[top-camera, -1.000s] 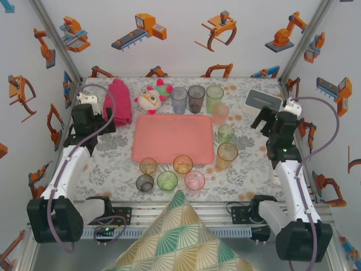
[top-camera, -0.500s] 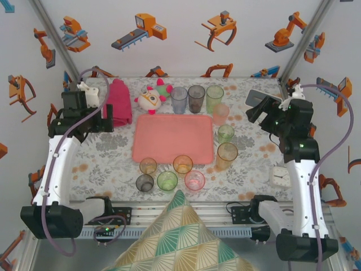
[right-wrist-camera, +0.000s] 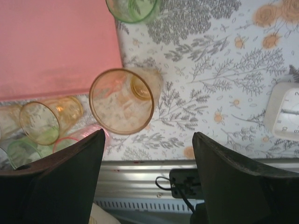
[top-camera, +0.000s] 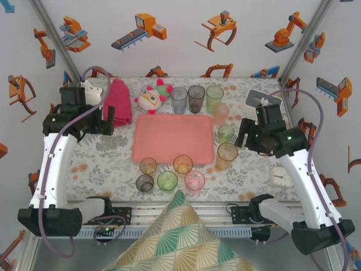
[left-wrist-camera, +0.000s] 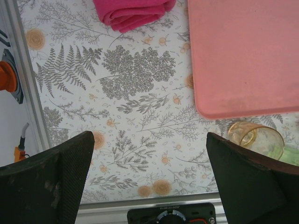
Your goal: Place the glasses into the tray
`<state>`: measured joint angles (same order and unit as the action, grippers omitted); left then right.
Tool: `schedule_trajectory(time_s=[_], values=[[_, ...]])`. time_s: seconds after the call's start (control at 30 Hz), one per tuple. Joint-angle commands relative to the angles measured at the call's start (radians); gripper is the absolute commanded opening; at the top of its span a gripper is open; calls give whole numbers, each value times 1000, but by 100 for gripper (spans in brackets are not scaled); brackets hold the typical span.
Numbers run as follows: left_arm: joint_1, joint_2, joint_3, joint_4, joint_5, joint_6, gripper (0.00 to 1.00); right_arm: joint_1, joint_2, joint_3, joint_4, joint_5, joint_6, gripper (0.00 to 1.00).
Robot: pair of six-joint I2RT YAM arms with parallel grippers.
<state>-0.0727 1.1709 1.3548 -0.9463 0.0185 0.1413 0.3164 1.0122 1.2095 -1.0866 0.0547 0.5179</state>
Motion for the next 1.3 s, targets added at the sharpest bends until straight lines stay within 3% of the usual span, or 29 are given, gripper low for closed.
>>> schedule_trajectory(time_s=[0.0, 0.57, 1.27], values=[[-7, -26, 24, -60, 42, 17, 97, 38, -5, -51, -52, 56, 61, 68], [-19, -55, 1, -68, 74, -15, 97, 118, 140, -101, 33, 82, 58, 64], [-22, -63, -57, -81, 124, -36, 97, 120, 239, -165, 140, 127, 66, 59]])
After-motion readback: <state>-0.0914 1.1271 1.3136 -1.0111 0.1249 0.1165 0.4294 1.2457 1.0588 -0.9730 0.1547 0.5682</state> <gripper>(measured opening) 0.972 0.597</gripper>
